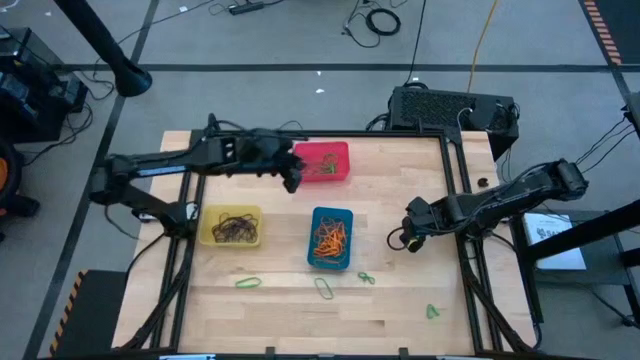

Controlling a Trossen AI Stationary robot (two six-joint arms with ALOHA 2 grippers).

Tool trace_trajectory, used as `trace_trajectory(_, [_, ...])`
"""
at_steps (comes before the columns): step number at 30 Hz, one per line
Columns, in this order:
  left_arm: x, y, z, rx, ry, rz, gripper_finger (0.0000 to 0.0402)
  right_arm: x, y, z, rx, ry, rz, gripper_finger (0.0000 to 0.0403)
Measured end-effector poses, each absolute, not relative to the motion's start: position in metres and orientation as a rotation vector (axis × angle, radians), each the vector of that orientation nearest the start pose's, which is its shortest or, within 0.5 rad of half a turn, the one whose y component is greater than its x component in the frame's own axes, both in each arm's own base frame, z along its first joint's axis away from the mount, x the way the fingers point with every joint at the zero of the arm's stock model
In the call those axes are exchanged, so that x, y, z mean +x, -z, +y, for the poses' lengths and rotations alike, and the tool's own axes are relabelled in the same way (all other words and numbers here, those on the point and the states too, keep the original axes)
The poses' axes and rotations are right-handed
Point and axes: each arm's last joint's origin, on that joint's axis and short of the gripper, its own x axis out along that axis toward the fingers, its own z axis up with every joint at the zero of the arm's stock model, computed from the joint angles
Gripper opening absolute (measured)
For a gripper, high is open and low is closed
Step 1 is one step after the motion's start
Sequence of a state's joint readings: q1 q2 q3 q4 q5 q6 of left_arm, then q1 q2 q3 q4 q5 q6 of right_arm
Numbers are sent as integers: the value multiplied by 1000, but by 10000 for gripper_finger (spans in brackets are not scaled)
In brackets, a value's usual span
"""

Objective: Sort rubber bands into baskets
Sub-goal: Put the green rubber band into the red bin

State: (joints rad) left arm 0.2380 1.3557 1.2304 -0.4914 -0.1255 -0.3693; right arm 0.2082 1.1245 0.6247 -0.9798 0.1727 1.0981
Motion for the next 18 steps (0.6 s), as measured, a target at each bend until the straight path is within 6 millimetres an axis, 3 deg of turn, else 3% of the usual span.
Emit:
trace_trajectory(4, [267, -342, 60, -429, -494, 473, 116, 148, -161, 25, 653, 782, 1307, 242])
trace_trajectory(13, [265, -341, 40, -415, -479, 449, 116, 149, -136, 29, 777, 662, 1264, 237])
trace_trajectory(16, [264, -338, 28, -365, -528, 468, 116, 145, -132, 28, 806, 716, 1264, 203])
trace_trajectory(18, [261, -335, 20, -334, -545, 465, 116, 144, -131, 29, 805, 729, 1267, 160])
